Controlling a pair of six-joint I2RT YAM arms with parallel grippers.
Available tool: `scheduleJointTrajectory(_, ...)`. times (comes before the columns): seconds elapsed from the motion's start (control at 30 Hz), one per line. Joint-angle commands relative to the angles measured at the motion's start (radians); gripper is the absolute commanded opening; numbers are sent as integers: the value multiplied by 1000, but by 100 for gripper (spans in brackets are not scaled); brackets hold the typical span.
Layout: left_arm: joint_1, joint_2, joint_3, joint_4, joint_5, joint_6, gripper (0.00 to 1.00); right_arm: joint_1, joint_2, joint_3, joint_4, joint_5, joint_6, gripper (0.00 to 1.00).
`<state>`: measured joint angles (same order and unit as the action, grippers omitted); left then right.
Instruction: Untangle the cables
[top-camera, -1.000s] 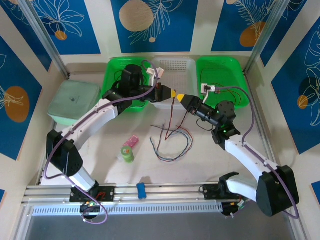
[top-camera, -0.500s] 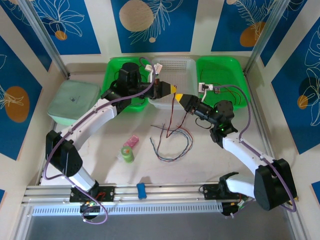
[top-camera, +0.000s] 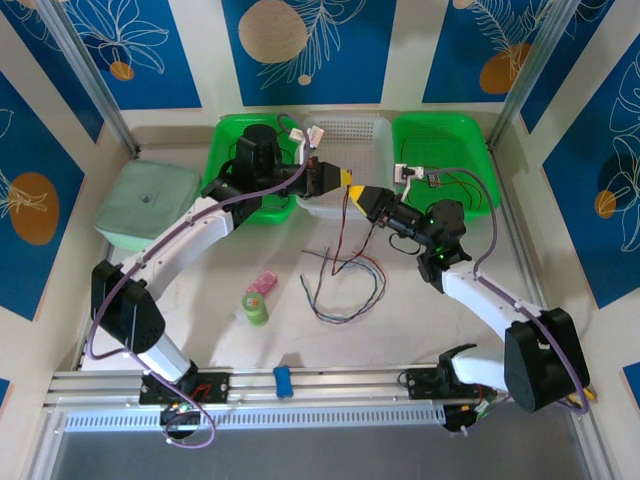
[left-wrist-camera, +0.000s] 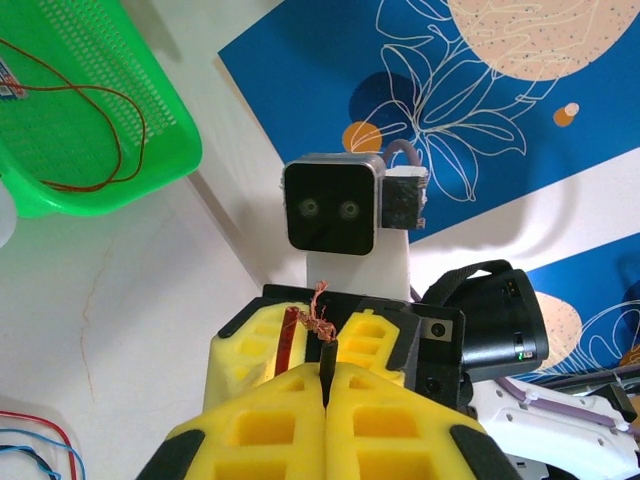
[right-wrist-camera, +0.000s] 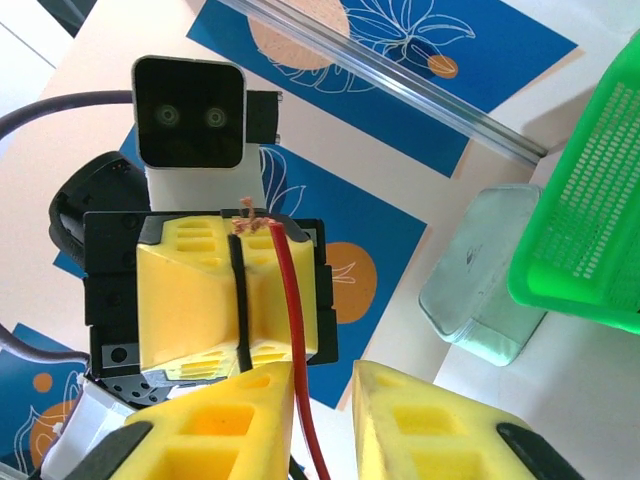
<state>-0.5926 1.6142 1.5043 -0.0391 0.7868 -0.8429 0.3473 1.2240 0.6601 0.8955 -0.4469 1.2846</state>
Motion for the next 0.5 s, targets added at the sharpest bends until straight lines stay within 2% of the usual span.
scheduleJointTrajectory(0.0, 11, -30, 13, 50, 32, -23, 0, 9, 9, 41, 61, -16, 17, 23)
scheduleJointTrajectory(0.47, 11, -29, 14, 40, 32, -18, 0, 22, 28, 47, 86, -23, 33, 24)
